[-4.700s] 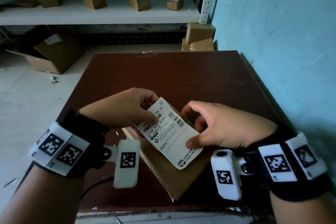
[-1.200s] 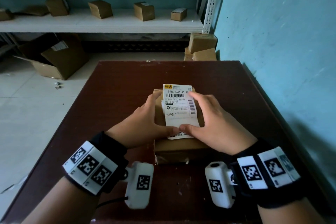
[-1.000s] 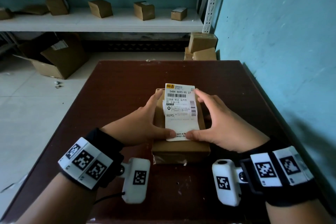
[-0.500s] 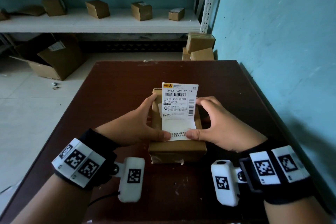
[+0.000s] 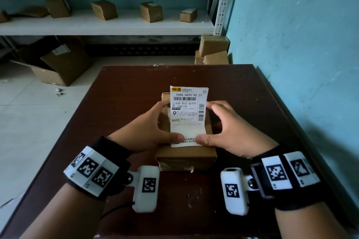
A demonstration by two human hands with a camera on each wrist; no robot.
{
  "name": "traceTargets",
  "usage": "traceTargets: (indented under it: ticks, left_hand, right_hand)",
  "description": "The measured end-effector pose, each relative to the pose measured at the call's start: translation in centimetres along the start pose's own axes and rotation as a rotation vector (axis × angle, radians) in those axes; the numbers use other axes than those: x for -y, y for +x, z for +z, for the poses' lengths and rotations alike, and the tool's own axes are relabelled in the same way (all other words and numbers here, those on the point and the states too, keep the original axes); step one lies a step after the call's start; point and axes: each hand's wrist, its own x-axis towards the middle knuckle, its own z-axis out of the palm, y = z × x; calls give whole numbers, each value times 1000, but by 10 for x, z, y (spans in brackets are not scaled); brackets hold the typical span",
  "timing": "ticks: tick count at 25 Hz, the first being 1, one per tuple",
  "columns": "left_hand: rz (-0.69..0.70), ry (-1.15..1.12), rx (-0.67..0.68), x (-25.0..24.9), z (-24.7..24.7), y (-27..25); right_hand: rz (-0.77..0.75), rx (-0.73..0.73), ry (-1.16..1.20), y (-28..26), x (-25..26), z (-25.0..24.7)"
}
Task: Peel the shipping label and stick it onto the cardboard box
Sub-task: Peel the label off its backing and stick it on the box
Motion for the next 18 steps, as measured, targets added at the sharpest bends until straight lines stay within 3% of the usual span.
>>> traceTargets:
  ticks: [7, 14, 16, 18]
  left_hand:
    - [12, 28, 40, 0, 3, 0]
    - [0, 11, 130, 8, -6, 2]
    - [-9, 9, 87, 8, -4, 3]
    - [-21, 29, -42, 3, 3, 5]
  right_hand:
    - [-7, -35, -121, 0, 8, 9]
    - [7, 39, 34, -3, -2, -3]
    - [0, 34, 33, -2, -2, -1]
    - [8, -66, 12, 2, 1, 6]
